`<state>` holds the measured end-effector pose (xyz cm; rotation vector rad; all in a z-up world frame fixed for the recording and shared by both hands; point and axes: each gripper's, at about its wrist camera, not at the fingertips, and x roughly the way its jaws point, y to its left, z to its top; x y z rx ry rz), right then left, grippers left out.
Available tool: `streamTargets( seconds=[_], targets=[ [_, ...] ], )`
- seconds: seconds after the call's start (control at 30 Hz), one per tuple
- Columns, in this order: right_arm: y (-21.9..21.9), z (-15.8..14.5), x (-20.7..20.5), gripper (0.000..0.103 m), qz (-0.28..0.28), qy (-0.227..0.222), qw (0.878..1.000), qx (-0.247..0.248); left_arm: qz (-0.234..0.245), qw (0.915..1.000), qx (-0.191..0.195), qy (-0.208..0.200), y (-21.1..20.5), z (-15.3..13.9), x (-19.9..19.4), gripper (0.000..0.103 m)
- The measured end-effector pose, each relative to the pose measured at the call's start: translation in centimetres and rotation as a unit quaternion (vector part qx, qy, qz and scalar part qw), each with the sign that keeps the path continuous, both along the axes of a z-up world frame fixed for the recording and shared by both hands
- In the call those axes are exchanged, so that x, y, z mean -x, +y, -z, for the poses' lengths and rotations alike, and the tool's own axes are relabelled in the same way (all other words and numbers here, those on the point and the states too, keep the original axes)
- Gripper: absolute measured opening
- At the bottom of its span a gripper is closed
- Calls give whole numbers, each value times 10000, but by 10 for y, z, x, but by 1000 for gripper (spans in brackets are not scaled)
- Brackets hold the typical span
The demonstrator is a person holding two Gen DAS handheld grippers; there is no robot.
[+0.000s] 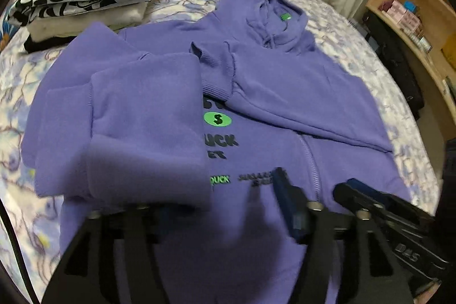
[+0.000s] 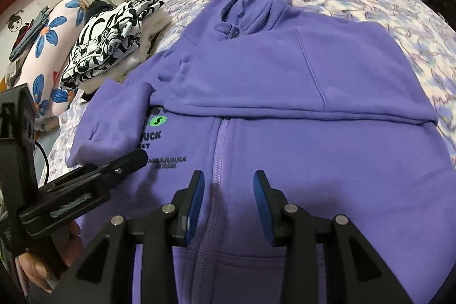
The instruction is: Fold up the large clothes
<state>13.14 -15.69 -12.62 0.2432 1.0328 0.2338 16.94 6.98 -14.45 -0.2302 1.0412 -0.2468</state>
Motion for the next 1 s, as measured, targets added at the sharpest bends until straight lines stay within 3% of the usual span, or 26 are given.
streamTargets(
  seconds=[0.2, 0.27, 0.43, 0.7, 0.87, 1.0],
  targets=[
    [18, -18, -1, 39, -370, -325, 9986, -175, -143, 9988, 473, -50, 27, -26, 24, 74],
    [31, -28, 0, 53, -586, -512, 9968, -193, -279, 9984, 476, -105, 40, -33, 34, 75],
    [69, -43, 0, 56, -1211, -823, 9892, -83, -838, 9961, 254, -140, 76, -38, 60, 76],
    [141, -39, 3, 56, -2240, -1122, 9660, 635, -1590, 9867, -341, 22, 131, -23, 90, 76],
    [185, -20, 0, 56, -2783, -1070, 9462, 1254, -1723, 9845, -291, 124, 143, -13, 96, 76],
    [207, -10, -4, 55, -2909, -1191, 9316, 1827, -1743, 9843, -246, 158, 145, -9, 95, 76]
  ],
)
